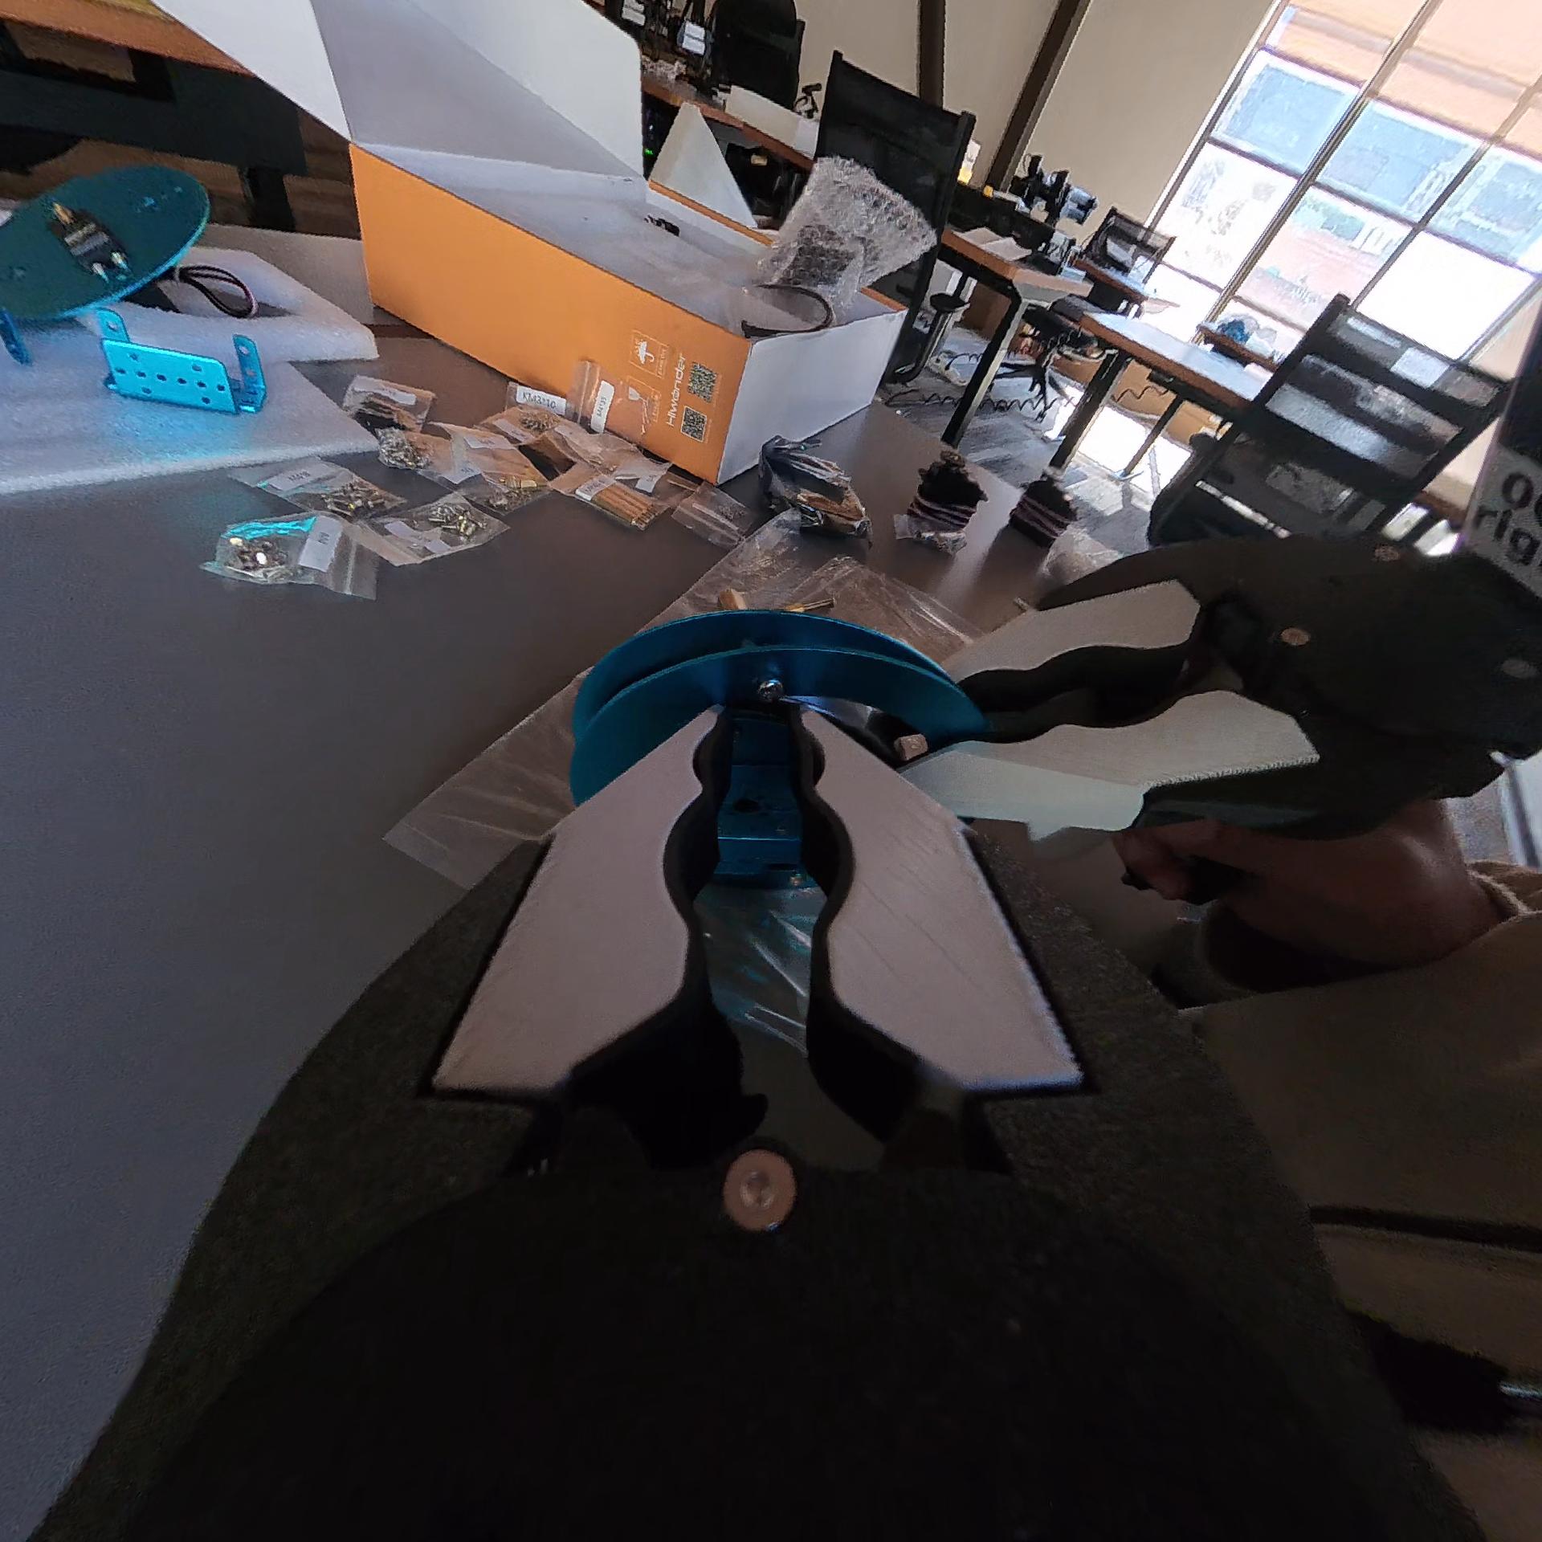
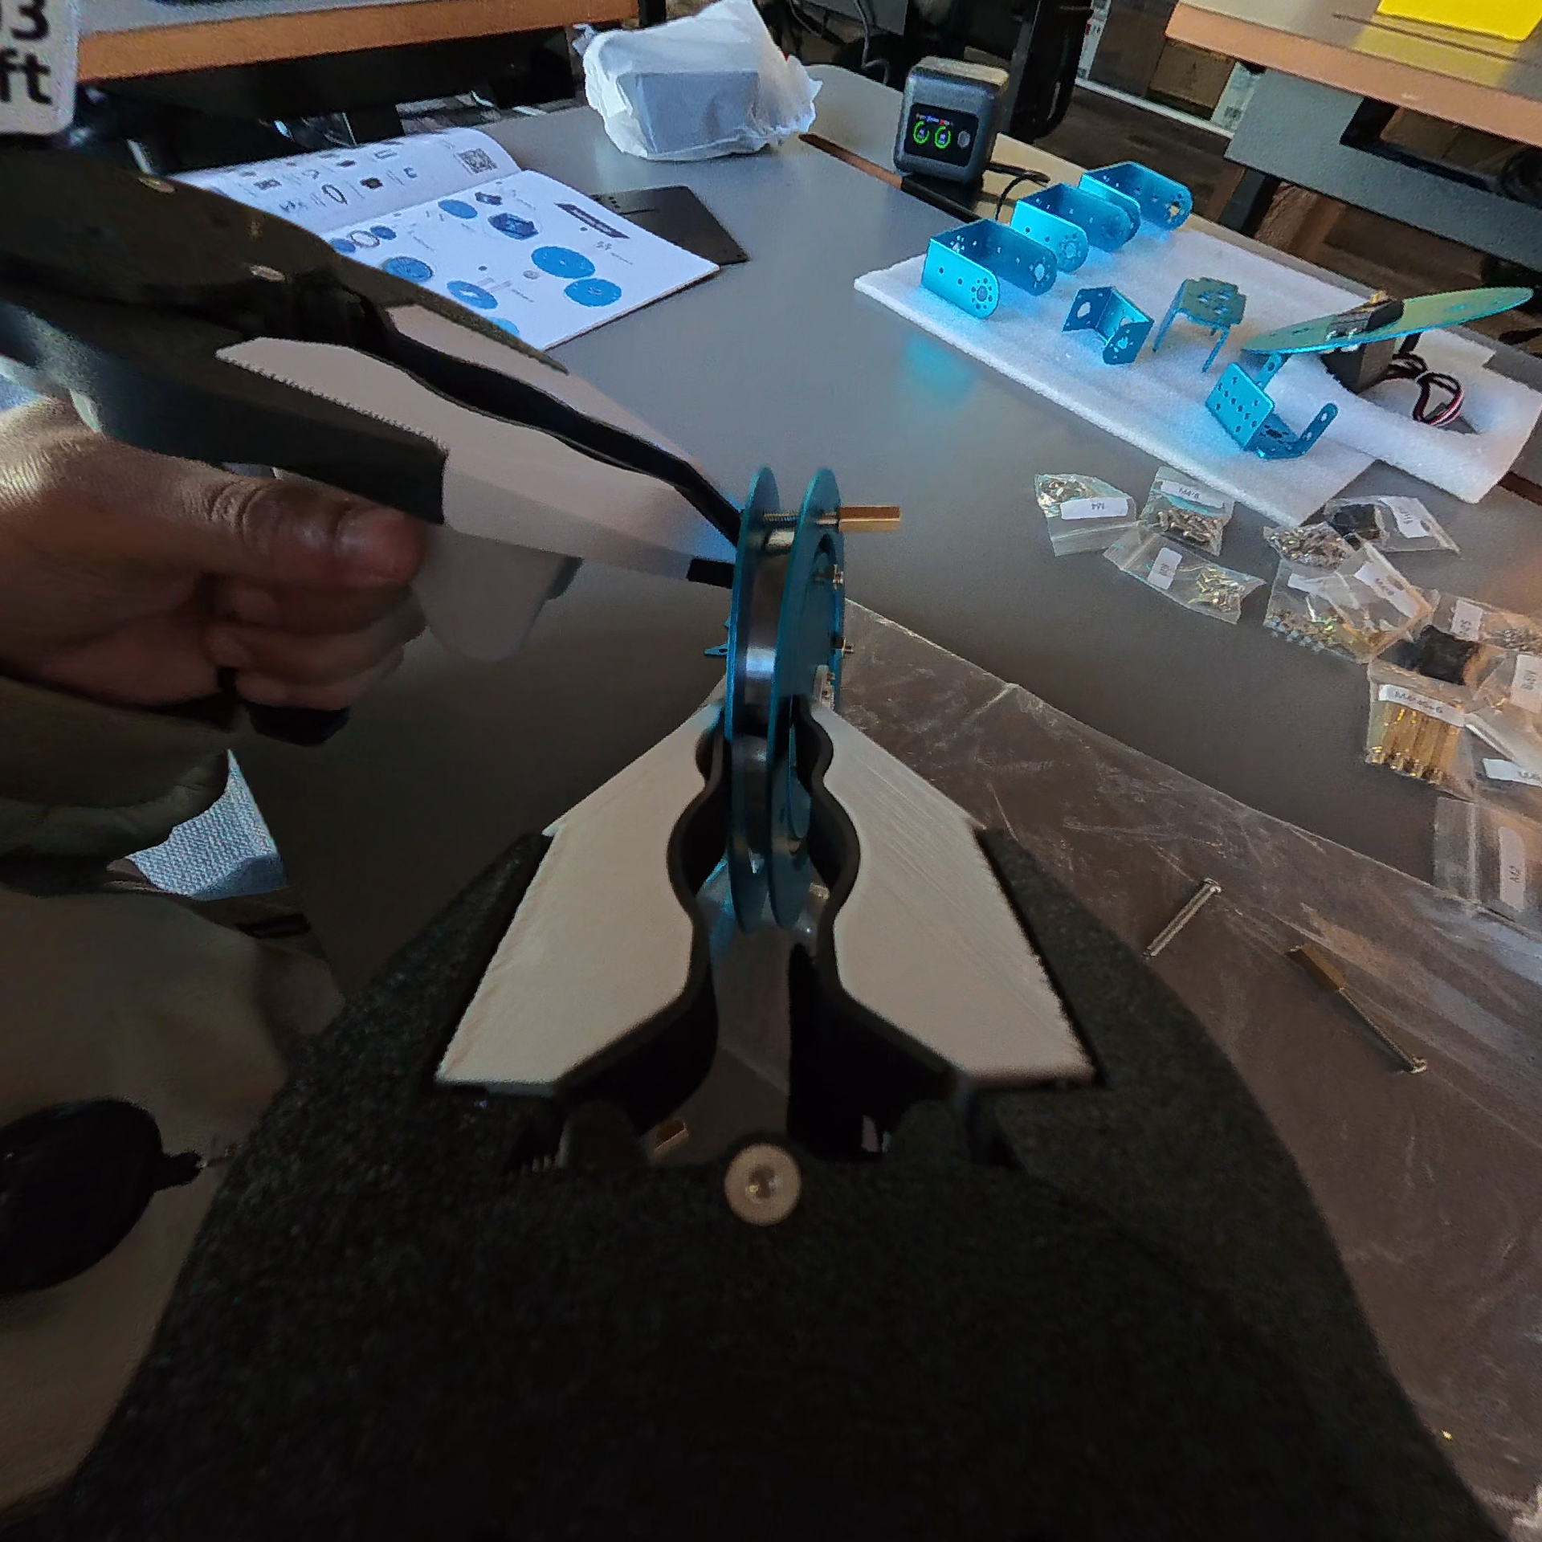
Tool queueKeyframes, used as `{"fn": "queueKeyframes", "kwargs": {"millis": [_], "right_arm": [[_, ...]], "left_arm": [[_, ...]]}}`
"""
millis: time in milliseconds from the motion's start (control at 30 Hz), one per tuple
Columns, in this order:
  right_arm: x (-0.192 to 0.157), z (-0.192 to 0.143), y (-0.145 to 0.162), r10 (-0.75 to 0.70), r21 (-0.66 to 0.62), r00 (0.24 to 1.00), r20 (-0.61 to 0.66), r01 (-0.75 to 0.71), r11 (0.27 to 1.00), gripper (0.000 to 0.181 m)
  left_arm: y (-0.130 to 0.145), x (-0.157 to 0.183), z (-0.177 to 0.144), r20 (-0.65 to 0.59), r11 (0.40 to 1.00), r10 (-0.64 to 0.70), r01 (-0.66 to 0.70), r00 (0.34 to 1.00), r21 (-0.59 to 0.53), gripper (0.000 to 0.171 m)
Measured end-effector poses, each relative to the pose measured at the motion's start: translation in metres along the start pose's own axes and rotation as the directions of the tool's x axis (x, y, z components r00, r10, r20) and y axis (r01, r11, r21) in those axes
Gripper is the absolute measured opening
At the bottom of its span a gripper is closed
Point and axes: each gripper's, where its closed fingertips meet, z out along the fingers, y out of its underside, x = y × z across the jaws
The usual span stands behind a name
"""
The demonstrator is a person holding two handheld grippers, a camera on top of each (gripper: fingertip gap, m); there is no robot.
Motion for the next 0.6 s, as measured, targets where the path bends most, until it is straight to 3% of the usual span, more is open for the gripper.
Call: {"fn": "queueKeyframes", "kwargs": {"millis": [300, 433, 500, 567, 600], "right_arm": [[-0.011, 0.005, -0.002, -0.189, -0.001, 0.98, -0.056, 0.189, 0.982, 0.017], [-0.01, 0.007, -0.002, -0.283, 0.001, 0.949, -0.138, 0.286, 0.958, 0.014], [-0.009, 0.007, -0.002, -0.216, 0.012, 0.964, -0.158, 0.221, 0.975, 0.013], [-0.009, 0.008, -0.001, -0.143, 0.022, 0.978, -0.154, 0.148, 0.989, 0.012], [-0.009, 0.008, -0.001, -0.123, 0.02, 0.98, -0.158, 0.128, 0.992, 0.012]], "left_arm": [[0.0, -0.006, -0.008, -0.164, 0.963, -0.255, 0.267, 0.953, 0.049, 0.013], [0.002, -0.005, -0.01, -0.295, 0.866, -0.476, 0.5, 0.828, 0.006, 0.013], [0.002, -0.006, -0.013, -0.317, 0.851, -0.491, 0.524, 0.811, 0.024, 0.016], [-0.007, -0.001, -0.02, -0.373, 0.847, -0.471, 0.528, 0.799, 0.061, 0.04], [-0.008, 0.0, -0.019, -0.365, 0.85, -0.472, 0.524, 0.803, 0.055, 0.043]]}}
